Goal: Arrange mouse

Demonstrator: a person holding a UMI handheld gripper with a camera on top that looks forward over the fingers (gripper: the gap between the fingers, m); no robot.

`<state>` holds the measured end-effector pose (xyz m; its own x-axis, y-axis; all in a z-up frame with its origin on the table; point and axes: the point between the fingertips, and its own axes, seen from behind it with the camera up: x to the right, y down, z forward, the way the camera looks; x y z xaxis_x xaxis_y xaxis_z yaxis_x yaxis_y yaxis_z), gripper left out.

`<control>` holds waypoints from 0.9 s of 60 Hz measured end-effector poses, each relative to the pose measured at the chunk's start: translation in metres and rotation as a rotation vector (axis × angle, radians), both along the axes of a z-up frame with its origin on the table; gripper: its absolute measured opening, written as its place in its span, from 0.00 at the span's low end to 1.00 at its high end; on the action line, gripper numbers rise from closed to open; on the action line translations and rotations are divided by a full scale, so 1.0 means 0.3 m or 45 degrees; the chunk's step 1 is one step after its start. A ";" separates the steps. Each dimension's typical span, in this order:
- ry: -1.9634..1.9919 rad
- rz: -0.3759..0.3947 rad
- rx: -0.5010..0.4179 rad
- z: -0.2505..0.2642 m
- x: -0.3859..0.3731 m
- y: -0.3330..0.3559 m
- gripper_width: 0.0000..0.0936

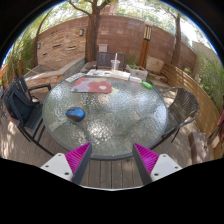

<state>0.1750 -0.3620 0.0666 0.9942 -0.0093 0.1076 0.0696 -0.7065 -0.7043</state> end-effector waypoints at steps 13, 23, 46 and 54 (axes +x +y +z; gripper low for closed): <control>-0.005 0.094 0.039 -0.156 -0.300 0.265 0.89; -0.033 0.158 0.034 -0.255 -0.399 0.466 0.89; 0.044 0.187 -0.002 -0.275 -0.424 0.708 0.76; 0.075 0.232 -0.014 -0.281 -0.467 0.717 0.50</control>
